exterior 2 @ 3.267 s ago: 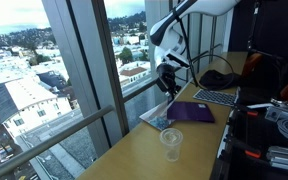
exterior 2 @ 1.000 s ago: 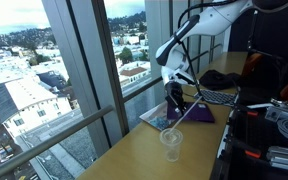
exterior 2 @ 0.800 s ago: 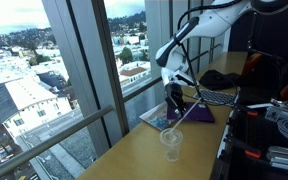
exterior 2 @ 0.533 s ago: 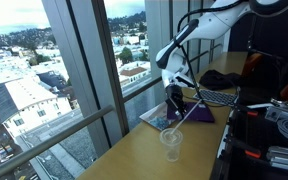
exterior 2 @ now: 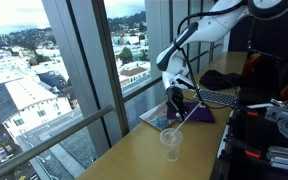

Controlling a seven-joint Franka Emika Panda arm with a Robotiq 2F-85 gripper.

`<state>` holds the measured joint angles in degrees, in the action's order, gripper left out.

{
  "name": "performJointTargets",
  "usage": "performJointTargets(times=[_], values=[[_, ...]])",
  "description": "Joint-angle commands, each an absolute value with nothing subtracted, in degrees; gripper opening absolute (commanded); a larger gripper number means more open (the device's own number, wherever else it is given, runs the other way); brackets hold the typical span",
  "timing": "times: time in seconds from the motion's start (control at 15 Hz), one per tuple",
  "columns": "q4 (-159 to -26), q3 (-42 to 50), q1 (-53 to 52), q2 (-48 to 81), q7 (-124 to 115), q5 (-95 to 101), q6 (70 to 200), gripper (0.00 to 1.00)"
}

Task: Put the straw inside the plastic cup

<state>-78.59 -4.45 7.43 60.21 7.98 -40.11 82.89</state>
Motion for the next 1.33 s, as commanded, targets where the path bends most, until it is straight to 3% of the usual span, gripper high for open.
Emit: performJointTargets(times=[0.0, 0.8, 0.87, 0.93, 1.27], values=[[-75.5, -5.2, 8.3, 62.4, 7.4, -40.9, 81.0, 0.0], [-71.1, -6.7, 7.8, 67.2, 6.4, -41.1, 81.5, 0.0], [-70.6, -6.8, 7.8, 67.6, 6.2, -41.1, 81.4, 0.26], [-70.0, -6.9, 7.9, 67.9, 5.9, -41.2, 81.3, 0.27], [-66.9, -7.9, 8.8, 67.4, 5.0, -41.8, 78.9, 0.62]])
